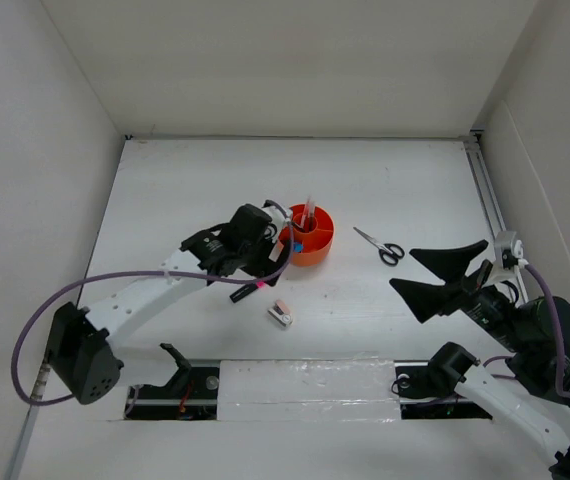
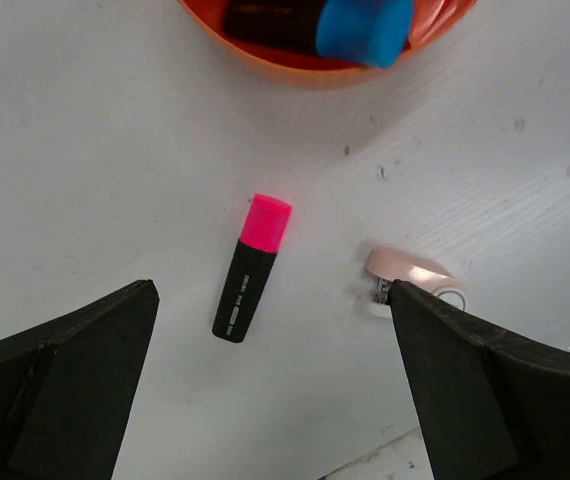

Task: Sort the stationery into containers
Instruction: Pick up the pen from the center of the board.

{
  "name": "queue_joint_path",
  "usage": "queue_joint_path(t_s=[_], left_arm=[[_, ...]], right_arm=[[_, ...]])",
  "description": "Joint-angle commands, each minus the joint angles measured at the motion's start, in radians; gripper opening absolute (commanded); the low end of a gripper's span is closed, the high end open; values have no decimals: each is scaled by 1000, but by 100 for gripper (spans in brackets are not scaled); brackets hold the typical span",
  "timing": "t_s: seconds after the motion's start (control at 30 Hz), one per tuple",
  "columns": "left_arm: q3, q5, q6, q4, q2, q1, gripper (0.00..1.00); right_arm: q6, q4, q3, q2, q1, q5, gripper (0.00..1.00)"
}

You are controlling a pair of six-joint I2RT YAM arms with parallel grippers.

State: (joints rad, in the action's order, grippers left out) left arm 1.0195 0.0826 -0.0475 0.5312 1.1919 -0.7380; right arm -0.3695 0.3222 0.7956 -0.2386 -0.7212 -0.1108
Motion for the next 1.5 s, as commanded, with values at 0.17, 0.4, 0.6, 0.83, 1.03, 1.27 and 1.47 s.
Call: queue_joint_path(t_s=[0.17, 0.4, 0.6, 0.83, 1.03, 1.27, 1.47], left_arm=[[-19, -32, 81, -27, 221, -15, 100], [-47, -34, 90, -66, 273, 29, 100], [-65, -21, 100, -83, 301, 43, 95], [-65, -30, 100, -74, 377, 43, 95], [-65, -29, 89, -74, 436, 43, 96], [-56, -52, 89, -65, 471, 43, 95], [-56, -63, 89, -65, 471, 43, 84]], right_arm=[[-5, -98, -53, 21, -9, -63, 99], [-5, -98, -62, 39, -9, -72, 99], [-5, -98, -72, 61, -9, -72, 99], [6, -87, -72, 70, -9, -72, 99], [6, -69, -62, 91, -9, -72, 99], [6, -60, -53, 102, -9, -63, 99], [15, -60, -44, 111, -9, -63, 99]])
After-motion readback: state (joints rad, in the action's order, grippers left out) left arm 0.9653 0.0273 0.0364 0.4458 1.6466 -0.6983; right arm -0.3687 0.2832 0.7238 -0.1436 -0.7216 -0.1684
